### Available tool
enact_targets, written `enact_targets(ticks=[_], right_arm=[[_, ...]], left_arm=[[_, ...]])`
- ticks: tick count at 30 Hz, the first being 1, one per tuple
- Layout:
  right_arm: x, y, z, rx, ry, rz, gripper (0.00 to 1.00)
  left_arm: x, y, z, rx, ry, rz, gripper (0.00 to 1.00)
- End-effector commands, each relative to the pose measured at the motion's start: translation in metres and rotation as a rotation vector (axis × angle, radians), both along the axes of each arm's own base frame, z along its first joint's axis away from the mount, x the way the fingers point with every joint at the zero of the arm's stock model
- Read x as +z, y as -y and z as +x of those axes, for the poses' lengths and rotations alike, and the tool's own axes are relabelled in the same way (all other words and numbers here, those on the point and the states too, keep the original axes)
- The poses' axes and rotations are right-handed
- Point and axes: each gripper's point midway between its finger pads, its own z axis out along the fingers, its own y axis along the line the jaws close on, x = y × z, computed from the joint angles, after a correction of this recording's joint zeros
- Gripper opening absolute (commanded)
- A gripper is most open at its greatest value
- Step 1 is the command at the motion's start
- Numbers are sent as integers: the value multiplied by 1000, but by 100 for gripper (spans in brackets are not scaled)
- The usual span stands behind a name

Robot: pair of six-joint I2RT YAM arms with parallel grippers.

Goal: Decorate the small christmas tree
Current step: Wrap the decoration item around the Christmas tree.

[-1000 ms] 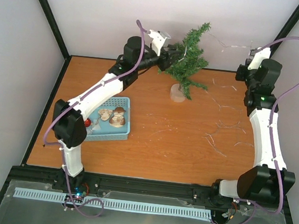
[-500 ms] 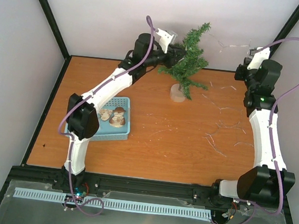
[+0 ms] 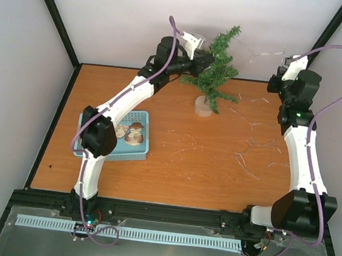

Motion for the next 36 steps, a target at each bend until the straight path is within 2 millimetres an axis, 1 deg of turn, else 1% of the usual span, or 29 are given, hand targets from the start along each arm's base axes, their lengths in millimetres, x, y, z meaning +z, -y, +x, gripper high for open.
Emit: enact_targets(ticks=[1,2,10,14,19,23,25,28,36], right_arm=[[21,0,-9,0,65,10,3],[22,0,-10,2,66,11,3],[21,-8,-17,34,66,70,3],[15,-10,-21,34,39,90,3],[-5,-16,-32,23,-26,87,3],[-27,-27,-43,19,-86,60,3],[-33,-35,-45,37,-102,52,3],[-40,-52,-45,79,-117,42,3],[-50,-109,-47,243,-124,37,3]], left_arm=[[25,0,-4,-32,28,-52,3],[29,0,-6,-44,29,-62,1],[75,-4,-24,-85,55,-185,1],[88,-7,-24,-76,75,-223,1],[85,-9,-15,-27,80,-226,1],[85,-7,-13,-38,72,-248,1],[85,-6,-13,-41,71,-253,1],[82,-6,-11,-34,67,-251,1],[67,-7,-8,-19,42,-221,2]])
